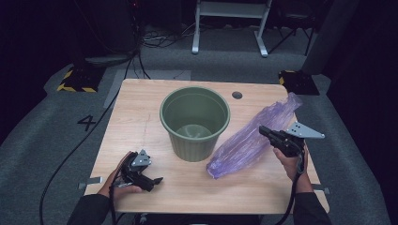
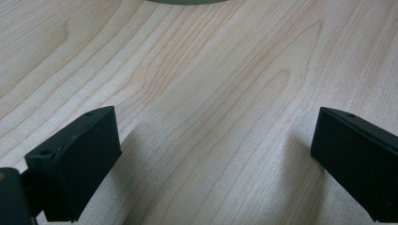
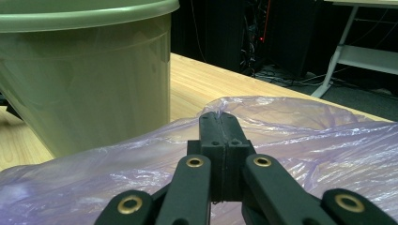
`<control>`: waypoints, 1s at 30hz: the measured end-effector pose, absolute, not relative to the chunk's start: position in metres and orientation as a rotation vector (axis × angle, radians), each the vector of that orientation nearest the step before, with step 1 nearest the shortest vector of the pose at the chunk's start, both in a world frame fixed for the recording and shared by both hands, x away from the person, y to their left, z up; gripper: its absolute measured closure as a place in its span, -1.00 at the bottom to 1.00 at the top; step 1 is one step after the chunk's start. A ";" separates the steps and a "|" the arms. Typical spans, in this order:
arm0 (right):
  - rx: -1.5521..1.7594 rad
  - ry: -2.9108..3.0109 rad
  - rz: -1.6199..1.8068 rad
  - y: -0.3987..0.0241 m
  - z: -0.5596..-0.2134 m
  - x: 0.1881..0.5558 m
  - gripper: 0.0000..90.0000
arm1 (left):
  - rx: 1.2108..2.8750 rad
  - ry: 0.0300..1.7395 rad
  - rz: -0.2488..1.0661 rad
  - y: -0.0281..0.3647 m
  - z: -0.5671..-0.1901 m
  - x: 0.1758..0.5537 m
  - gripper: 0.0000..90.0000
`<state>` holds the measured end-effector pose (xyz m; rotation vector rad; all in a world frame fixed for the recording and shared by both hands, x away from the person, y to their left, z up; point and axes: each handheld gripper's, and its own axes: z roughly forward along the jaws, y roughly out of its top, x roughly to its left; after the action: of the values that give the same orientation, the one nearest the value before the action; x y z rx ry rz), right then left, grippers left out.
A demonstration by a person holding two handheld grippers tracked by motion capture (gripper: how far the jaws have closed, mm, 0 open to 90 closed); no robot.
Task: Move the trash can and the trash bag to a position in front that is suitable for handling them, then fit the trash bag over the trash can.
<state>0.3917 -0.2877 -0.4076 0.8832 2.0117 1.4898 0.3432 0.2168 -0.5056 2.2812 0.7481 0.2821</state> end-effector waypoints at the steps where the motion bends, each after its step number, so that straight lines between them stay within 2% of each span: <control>1: 0.878 2.010 1.494 -0.287 -0.407 0.391 1.00 | 2.281 0.748 0.282 0.217 -0.506 0.343 -0.97; 30: 0.792 1.939 1.550 -0.288 -0.364 0.384 1.00 | 2.280 0.752 0.283 0.216 -0.506 0.343 -0.97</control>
<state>0.3842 -0.2884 -0.3639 0.7920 1.9393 1.5501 0.3435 0.2165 -0.5056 2.2799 0.7516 0.2832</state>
